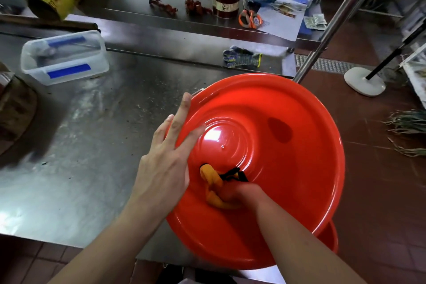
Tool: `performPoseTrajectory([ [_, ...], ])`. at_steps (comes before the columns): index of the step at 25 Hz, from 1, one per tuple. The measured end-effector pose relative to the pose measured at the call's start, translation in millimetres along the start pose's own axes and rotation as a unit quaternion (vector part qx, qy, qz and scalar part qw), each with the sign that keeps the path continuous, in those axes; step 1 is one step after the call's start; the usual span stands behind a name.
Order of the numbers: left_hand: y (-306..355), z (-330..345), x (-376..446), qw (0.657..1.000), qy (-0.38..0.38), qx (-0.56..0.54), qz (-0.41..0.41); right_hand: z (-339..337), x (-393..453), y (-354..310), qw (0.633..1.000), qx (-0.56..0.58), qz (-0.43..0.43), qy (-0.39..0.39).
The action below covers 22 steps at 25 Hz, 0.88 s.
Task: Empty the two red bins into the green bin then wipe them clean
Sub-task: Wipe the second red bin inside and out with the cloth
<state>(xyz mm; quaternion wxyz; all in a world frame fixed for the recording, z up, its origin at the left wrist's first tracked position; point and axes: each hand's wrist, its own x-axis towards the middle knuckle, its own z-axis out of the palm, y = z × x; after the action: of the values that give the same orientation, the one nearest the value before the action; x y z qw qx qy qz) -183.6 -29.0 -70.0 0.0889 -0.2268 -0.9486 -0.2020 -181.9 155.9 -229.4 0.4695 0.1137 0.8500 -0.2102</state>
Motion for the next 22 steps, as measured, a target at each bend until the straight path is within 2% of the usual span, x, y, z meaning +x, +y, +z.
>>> performPoseTrajectory([
  [2,-4,0,1,1.000,-0.004,-0.021,0.011,1,7,-2,1.000,0.002,-0.009,-0.013],
  [11,4,-4,7,0.999,0.010,0.032,0.018,10,83,4,0.998,0.037,-0.048,0.024],
  [17,9,-1,8,0.998,0.014,0.058,0.007,-1,1,-11,0.996,0.026,-0.081,0.030],
  [22,3,-1,15,0.998,0.019,0.060,0.007,7,-48,0,0.995,-0.054,-0.081,0.023],
])
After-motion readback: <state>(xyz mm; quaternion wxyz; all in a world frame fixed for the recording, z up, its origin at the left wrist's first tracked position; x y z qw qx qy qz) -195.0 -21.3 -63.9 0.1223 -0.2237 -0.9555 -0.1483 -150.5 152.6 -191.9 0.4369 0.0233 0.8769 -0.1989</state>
